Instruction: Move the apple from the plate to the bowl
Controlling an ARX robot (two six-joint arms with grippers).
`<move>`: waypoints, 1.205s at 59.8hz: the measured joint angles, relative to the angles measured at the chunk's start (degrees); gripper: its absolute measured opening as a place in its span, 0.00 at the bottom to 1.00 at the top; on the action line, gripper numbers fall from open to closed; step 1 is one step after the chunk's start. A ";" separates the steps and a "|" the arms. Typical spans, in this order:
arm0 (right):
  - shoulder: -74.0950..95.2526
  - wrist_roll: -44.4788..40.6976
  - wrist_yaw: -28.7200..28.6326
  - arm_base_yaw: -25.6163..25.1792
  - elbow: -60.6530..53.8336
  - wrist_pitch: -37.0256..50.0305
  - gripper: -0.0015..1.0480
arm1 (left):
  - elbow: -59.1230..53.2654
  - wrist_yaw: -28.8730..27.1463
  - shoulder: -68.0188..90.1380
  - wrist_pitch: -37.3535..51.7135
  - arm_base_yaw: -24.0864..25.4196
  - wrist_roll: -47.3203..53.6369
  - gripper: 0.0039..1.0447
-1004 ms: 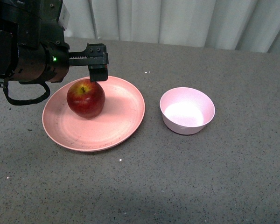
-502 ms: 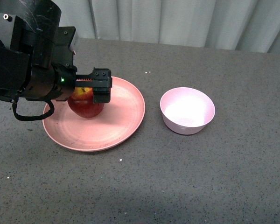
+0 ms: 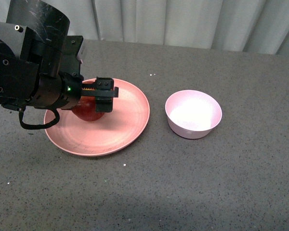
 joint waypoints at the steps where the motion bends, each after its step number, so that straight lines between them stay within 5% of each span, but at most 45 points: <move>1: 0.00 0.00 0.00 0.00 0.00 0.00 0.91 | -0.02 -0.22 -0.13 0.00 -0.11 0.00 0.78; 41: 0.00 0.00 0.00 0.00 0.00 0.00 0.91 | 13.09 1.60 0.35 -3.89 -20.50 -2.43 0.78; 72: 0.00 0.00 0.00 0.00 0.00 0.00 0.91 | 21.38 1.07 10.29 -6.38 -21.68 -1.46 0.78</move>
